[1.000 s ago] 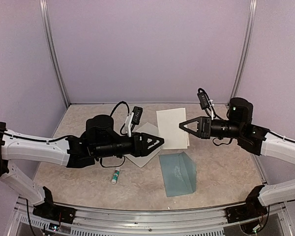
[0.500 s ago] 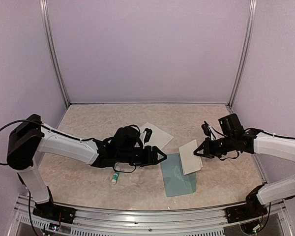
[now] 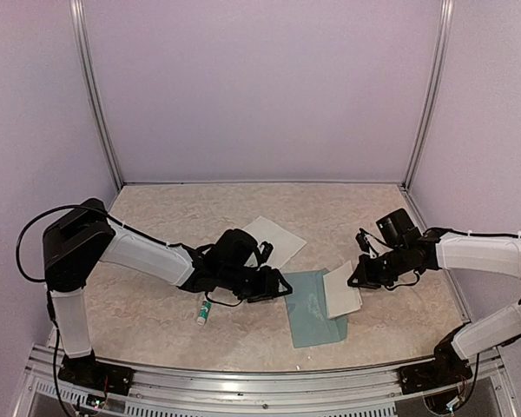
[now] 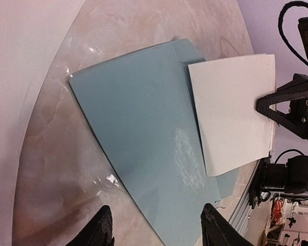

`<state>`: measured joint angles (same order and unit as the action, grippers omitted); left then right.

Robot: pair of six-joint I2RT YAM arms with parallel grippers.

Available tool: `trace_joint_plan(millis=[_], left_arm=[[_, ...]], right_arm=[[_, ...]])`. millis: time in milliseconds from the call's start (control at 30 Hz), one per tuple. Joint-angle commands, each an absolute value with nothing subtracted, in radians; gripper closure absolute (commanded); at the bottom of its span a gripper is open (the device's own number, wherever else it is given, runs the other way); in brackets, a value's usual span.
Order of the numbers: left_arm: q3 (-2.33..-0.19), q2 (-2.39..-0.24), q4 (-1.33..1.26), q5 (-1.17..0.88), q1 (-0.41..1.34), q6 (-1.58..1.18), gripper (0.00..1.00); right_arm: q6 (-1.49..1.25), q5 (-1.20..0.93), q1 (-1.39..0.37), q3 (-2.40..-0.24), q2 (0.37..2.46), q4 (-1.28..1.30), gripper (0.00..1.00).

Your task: Place the letter into the envelope and seal it

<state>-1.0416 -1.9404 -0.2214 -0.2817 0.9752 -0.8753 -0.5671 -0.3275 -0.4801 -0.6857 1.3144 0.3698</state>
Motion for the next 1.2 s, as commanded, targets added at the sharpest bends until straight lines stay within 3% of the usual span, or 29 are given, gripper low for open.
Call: trace_joint_plan(millis=[0,1167], left_arm=[[-1.095,-1.996,-0.198,-0.342,0.969,-0.841,0.46],[-1.145,-2.105,-0.202,-0.383,0.973,-0.825,0.51]], right_arm=[[-0.548,-0.277,-0.471,-0.686,1.341,0.393,1.00],[-0.621,-0.382,-0.547,-0.704,1.543,0.167,1.00]])
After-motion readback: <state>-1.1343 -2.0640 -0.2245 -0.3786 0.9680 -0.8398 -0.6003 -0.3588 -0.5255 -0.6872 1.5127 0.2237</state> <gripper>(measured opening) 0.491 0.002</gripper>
